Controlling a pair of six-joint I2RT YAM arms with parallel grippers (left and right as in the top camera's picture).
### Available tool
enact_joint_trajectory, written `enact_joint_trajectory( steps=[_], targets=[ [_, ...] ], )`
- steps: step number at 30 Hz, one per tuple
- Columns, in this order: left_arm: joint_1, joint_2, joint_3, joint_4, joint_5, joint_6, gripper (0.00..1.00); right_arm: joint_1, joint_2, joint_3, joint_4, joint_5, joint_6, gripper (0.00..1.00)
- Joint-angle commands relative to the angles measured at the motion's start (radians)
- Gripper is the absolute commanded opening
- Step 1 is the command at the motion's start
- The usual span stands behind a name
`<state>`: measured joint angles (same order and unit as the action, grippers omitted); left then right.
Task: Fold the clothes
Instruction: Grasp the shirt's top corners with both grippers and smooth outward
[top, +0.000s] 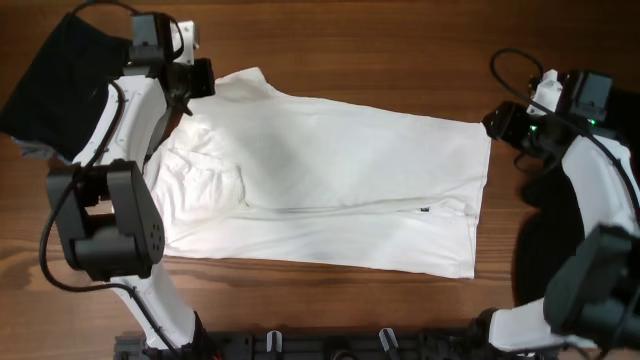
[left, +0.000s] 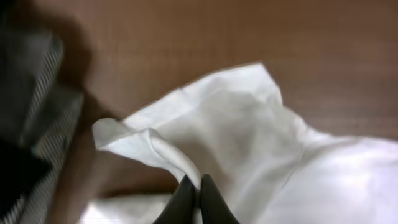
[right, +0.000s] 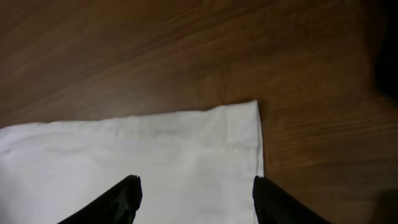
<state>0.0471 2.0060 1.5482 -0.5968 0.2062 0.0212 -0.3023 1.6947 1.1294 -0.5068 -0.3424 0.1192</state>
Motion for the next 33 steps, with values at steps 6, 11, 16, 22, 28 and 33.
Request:
enact_joint_trajectory(
  steps=[6, 11, 16, 22, 28, 33],
  targets=[
    [-0.015, -0.014, -0.003, -0.228, -0.018, -0.002, 0.07, 0.002, 0.234, 0.008, 0.17, 0.084, 0.014, 0.62],
    [-0.015, -0.014, -0.003, -0.289, -0.018, -0.002, 0.08, 0.002, 0.321, 0.008, 0.246, 0.107, 0.024, 0.62],
    [-0.015, -0.014, -0.003, -0.328, -0.018, -0.001, 0.15, 0.003, 0.351, 0.008, 0.223, 0.024, 0.002, 0.39],
    [-0.015, -0.026, -0.003, -0.245, -0.018, 0.001, 0.52, 0.003, 0.347, 0.008, 0.143, 0.013, 0.048, 0.21],
    [-0.017, -0.026, -0.003, -0.027, -0.018, 0.002, 0.66, 0.001, 0.303, 0.018, 0.138, 0.005, 0.114, 0.04],
    [-0.016, 0.019, -0.006, 0.111, -0.018, 0.002, 0.74, 0.001, 0.163, 0.018, 0.086, 0.002, 0.114, 0.04]
  ],
)
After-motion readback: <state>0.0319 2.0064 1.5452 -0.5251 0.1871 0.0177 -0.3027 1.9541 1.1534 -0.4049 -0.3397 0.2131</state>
